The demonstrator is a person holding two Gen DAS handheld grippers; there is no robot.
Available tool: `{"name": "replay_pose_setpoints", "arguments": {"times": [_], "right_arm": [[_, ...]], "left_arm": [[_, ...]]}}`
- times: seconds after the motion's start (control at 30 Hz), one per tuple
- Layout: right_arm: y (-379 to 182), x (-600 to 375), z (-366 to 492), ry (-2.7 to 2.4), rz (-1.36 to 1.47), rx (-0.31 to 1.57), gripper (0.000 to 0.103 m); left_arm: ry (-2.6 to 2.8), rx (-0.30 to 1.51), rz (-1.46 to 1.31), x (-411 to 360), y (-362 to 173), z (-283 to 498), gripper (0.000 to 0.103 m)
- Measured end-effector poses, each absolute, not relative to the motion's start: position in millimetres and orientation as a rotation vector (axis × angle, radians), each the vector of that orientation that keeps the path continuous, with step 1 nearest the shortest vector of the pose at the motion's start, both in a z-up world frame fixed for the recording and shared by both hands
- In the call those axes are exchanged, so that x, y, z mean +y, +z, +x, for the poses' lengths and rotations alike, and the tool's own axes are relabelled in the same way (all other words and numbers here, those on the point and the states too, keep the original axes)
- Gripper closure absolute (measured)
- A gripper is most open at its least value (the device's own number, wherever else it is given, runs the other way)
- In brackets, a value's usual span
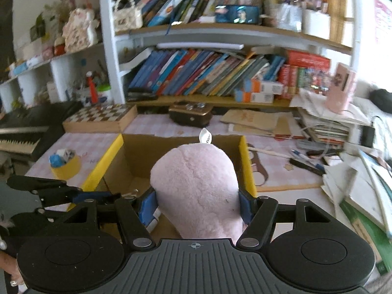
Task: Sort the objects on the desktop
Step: 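Lower both tools into the yellow box and open them, releasing pig and clip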
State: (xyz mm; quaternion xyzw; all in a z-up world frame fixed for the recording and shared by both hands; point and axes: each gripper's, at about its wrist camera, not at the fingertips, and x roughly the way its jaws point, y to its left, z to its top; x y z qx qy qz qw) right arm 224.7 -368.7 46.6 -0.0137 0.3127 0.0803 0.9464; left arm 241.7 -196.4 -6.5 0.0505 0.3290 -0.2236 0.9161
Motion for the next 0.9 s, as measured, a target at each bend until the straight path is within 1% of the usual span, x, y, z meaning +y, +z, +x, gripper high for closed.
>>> {"name": "replay_pose_setpoints", "arguments": {"times": [0.23, 0.37, 0.47, 0.53, 0.63, 0.7, 0.8, 0.9], "right_arm": [[16, -363, 257, 0.238, -0.079, 0.751, 0.036], [-1, -359, 268, 0.277, -0.118, 0.816, 0.036], [-7, -355, 273, 0.31, -0.143, 0.847, 0.036], [-11, -356, 278, 0.326, -0.123, 0.877, 0.036], [-16, -357, 285, 0.332, -0.12, 0.912, 0.035], [-19, -356, 288, 0.338, -0.115, 0.93, 0.033], [-22, -356, 290, 0.341, -0.11, 0.932, 0.031], [-20, -356, 289, 0.349, -0.109, 0.908, 0.03]], "left_arm": [[-0.446, 0.698, 0.13, -201, -12, 247, 0.071], [-0.429, 0.659, 0.133, -199, -11, 244, 0.056], [-0.424, 0.645, 0.139, -200, -10, 242, 0.051], [-0.413, 0.634, 0.155, -201, -10, 240, 0.05], [-0.409, 0.619, 0.153, -200, -8, 237, 0.039], [-0.4, 0.609, 0.155, -199, -8, 233, 0.036], [-0.381, 0.596, 0.161, -198, -7, 230, 0.036], [-0.358, 0.583, 0.159, -198, -4, 228, 0.035]]}}
